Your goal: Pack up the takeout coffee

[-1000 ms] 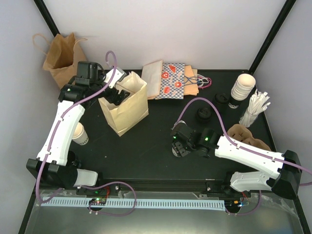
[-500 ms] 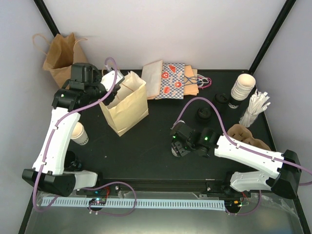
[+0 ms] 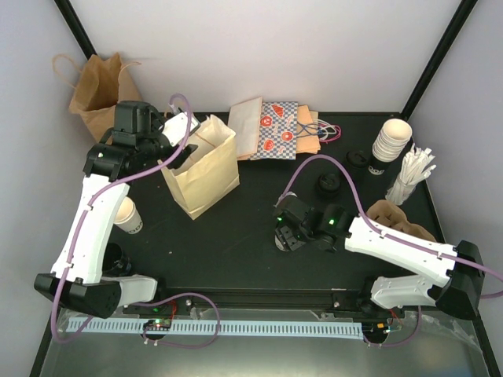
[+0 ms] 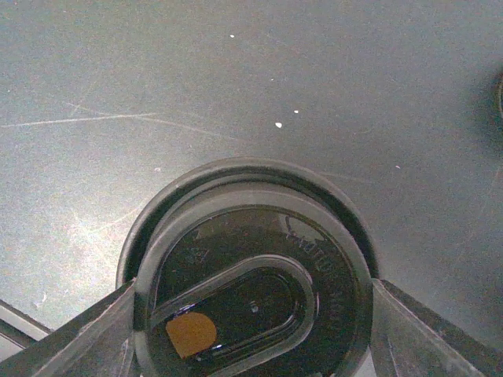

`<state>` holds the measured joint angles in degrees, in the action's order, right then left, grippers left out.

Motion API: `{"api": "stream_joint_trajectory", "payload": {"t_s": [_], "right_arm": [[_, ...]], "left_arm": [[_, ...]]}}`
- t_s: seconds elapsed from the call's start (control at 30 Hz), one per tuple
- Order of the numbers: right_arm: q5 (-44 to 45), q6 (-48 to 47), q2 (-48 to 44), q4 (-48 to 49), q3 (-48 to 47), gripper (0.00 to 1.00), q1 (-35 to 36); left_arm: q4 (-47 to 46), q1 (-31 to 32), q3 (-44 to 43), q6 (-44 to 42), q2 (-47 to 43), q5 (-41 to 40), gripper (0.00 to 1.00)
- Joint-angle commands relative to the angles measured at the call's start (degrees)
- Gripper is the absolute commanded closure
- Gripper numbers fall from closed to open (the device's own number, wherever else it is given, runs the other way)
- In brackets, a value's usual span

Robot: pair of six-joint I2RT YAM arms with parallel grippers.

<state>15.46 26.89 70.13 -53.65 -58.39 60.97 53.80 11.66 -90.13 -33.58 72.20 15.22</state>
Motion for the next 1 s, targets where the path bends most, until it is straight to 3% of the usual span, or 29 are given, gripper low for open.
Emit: {"api": "stream_joint_trajectory", "payload": {"t_s": [0.0, 0.37, 0.5, 0.6, 0.63, 0.77, 0.97], "right_arm": [[0.4, -0.8, -0.2, -0.8, -2.0, 0.27, -0.3], [0.9, -1.3, 0.2, -1.9, -3.6, 0.28, -0.4], [1.8, -1.1, -0.1, -2.4, -3.7, 0.28, -0.3], [2.8, -0.6, -0.2, -2.6, -3.7, 0.27, -0.3], [3.0, -0.5, -0.2, -2.6, -3.7, 0.27, -0.3], [4.8, -0.1, -0.3, -3.3, -4.4, 0.28, -0.5], [7.2, 0.3, -0.8, -5.9, -7.1, 0.28, -1.9]], "left_arm": [[-0.9, 0.1, 0.7, -6.0, 0.1, -6.0, 0.33], [-4.5, 0.1, -2.4, -8.8, 8.2, -5.7, 0.37], [-3.7, 0.1, -4.4, -9.2, 11.4, -5.1, 0.53], [-1.3, 0.2, -5.6, -9.9, 11.8, -1.0, 0.79], [0.2, 0.3, -5.8, -10.9, 11.5, 1.0, 0.95], [3.3, 2.0, -5.3, -11.4, 8.1, 4.2, 0.98], [6.2, 7.4, -2.4, -9.0, 1.8, 2.5, 0.98]]}}
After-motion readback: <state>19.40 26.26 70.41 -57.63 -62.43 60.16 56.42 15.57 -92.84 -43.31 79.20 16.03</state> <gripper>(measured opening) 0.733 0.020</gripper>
